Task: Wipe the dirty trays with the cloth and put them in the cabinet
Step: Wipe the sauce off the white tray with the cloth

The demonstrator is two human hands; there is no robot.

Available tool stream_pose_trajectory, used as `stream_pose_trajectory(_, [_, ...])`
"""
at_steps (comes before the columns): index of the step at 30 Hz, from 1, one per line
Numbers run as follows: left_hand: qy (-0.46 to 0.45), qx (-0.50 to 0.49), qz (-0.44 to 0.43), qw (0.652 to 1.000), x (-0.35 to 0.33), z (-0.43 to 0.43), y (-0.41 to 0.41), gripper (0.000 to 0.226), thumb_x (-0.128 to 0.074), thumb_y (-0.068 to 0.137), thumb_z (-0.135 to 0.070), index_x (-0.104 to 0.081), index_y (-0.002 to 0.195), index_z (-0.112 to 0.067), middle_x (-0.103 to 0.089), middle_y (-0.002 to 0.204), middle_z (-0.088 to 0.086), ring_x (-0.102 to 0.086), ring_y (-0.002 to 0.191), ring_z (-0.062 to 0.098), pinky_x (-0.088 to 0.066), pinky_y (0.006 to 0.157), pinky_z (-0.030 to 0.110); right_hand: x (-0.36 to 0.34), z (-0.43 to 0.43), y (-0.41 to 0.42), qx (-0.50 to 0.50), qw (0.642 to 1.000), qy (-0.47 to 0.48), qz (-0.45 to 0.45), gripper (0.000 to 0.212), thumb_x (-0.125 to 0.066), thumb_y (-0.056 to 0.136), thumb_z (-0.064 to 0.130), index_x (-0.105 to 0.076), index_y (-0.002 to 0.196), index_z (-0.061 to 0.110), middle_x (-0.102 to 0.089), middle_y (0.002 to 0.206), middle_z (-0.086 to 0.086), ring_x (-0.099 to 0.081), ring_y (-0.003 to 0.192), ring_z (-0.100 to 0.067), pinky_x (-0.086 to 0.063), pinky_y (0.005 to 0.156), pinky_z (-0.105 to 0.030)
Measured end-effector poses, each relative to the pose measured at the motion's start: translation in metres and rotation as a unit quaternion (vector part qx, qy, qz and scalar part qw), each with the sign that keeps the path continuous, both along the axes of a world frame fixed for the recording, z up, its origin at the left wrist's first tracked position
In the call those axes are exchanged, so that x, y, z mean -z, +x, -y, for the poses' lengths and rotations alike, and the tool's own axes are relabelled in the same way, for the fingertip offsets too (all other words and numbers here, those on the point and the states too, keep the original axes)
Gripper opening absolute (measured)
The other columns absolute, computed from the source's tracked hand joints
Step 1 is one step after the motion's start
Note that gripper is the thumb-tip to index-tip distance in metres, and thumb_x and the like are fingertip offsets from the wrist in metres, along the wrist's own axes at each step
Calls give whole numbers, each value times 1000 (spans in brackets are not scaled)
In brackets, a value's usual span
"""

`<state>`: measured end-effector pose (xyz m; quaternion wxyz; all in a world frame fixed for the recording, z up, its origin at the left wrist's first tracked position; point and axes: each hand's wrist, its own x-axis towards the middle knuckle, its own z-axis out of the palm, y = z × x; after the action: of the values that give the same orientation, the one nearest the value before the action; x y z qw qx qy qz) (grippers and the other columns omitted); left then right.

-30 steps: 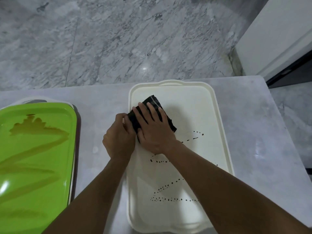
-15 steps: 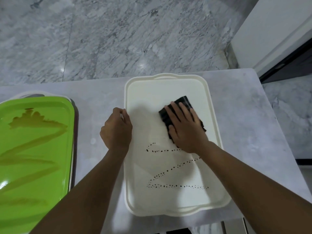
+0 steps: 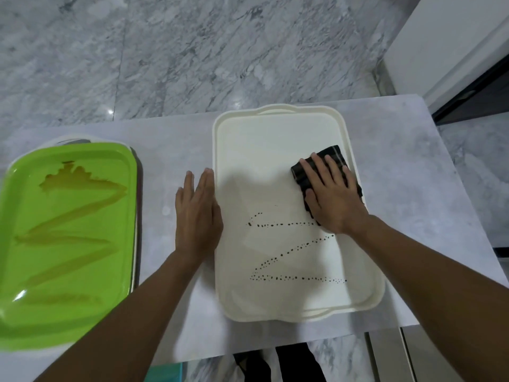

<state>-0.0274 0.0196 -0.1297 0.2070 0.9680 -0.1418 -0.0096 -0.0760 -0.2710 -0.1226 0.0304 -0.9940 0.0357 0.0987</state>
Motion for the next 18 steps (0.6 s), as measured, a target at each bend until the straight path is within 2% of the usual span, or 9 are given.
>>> stream_pose_trajectory(6, [-51, 0, 7, 999, 7, -3, -1, 60, -35, 89, -5, -39, 149, -3, -48, 149, 8, -21, 149, 41, -9, 116, 68, 5, -12, 4, 34, 999, 27, -9, 67, -12, 97, 45, 2, 161, 33, 3, 170, 6, 3, 156, -21, -3, 125, -50])
stream_pose_trajectory(8, [-41, -1, 14, 999, 7, -3, -2, 59, -34, 91, -8, -39, 150, -4, -49, 148, 6, -21, 149, 39, -6, 116, 68, 5, -33, 5, 43, 999, 12, 3, 68, -19, 97, 43, -2, 162, 30, -1, 170, 4, -2, 157, -23, -7, 125, -51])
stream_pose_trajectory(12, [-31, 4, 23, 999, 7, -4, -3, 57, -39, 94, -7, -37, 151, -5, -48, 150, 5, -19, 150, 37, -3, 116, 70, 5, -90, 4, -9, 1000, -10, 26, 69, -27, 95, 41, -14, 161, 26, -12, 169, 1, -14, 155, -25, -14, 122, -53])
stream_pose_trajectory(18, [-10, 9, 7, 1000, 9, -4, -4, 55, -27, 98, -20, -35, 151, -8, -44, 153, 2, -14, 152, 35, -1, 115, 70, 7, -156, 3, -65, 997, 47, 11, 73, -19, 92, 43, -12, 162, 22, -8, 170, -1, -7, 156, -25, -7, 123, -53])
